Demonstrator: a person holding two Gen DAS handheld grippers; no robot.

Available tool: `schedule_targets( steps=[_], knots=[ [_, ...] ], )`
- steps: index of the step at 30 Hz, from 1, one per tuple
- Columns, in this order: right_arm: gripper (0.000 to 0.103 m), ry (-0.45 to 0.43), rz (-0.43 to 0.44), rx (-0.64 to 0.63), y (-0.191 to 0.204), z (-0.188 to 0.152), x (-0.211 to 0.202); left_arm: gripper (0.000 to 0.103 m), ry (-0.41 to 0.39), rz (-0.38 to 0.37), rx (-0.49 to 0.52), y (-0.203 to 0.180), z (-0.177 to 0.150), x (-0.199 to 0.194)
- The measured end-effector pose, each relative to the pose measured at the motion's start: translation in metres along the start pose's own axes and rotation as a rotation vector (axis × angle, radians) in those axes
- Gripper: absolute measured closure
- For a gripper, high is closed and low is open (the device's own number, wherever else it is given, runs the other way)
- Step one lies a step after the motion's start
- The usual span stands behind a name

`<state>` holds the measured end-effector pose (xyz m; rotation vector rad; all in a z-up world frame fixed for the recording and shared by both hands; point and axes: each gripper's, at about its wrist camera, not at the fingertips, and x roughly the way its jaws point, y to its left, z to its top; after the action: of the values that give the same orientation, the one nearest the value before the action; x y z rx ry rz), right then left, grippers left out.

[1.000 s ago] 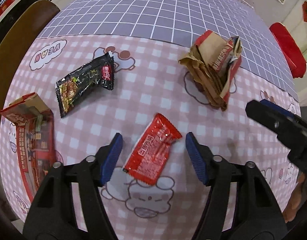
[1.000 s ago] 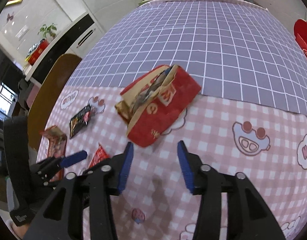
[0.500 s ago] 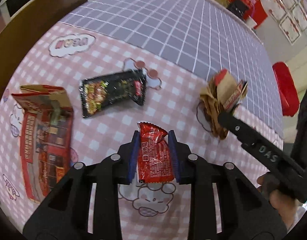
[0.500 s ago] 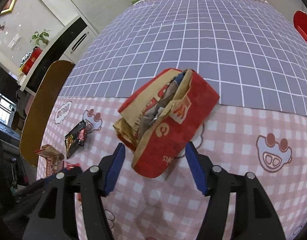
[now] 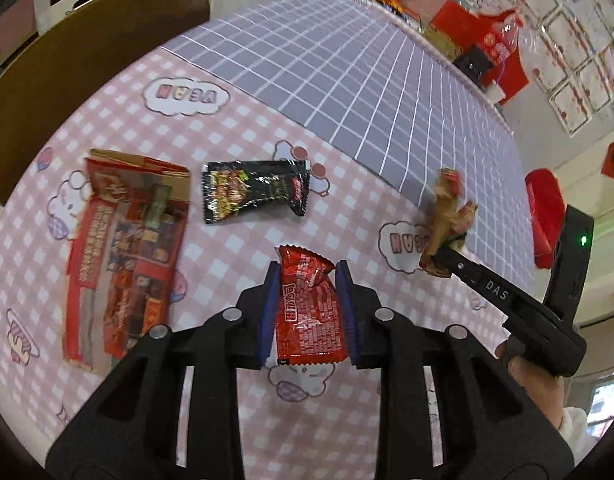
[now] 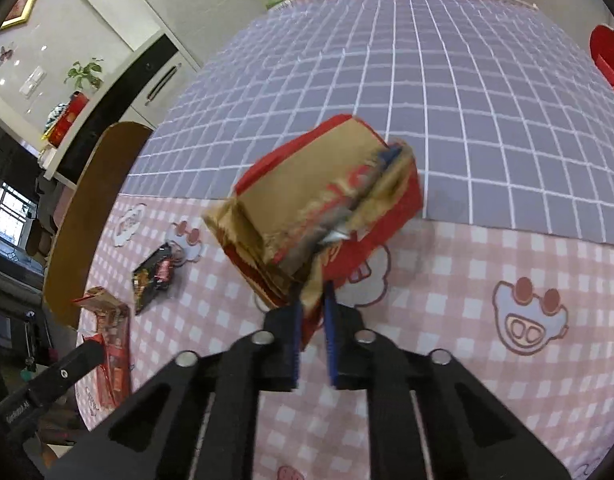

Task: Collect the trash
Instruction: 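Carry the red packet and paper bag over the blue bin and open both tools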

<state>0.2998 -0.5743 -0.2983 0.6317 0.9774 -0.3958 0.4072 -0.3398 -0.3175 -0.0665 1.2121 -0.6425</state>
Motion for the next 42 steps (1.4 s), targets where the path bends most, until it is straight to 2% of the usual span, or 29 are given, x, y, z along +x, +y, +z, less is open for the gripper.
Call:
schedule_targets(
  steps=[7,13,19,24,28,33,37,42],
  knots=[
    [0.096,-0.026,0.106,-0.111,0.054,-0.016,-0.041,0.076,-0.093,-0.026,-0.079,0.031,-0.011,-0.057],
    [0.096,0.035,0.260,-0.274,0.152,-0.060,-0.054,0.076,-0.170,0.016,-0.180,0.092,-0.041,-0.120],
    [0.096,0.161,0.411,-0.457,0.269,-0.144,-0.051,0.076,-0.226,0.116,-0.327,0.183,-0.106,-0.184],
    [0.096,0.292,0.480,-0.573,0.353,-0.224,-0.036,0.076,-0.226,0.206,-0.488,0.274,-0.174,-0.229],
    [0.096,0.430,0.484,-0.629,0.400,-0.293,-0.009,0.076,-0.206,0.255,-0.608,0.336,-0.229,-0.249],
    [0.096,0.586,0.423,-0.683,0.435,-0.375,0.030,0.076,-0.173,0.309,-0.734,0.405,-0.292,-0.261],
    [0.096,0.688,0.368,-0.705,0.452,-0.430,0.061,0.076,-0.154,0.326,-0.822,0.448,-0.327,-0.256],
    [0.096,0.746,0.318,-0.753,0.476,-0.476,0.086,0.076,-0.139,0.324,-0.891,0.483,-0.350,-0.250]
  ],
)
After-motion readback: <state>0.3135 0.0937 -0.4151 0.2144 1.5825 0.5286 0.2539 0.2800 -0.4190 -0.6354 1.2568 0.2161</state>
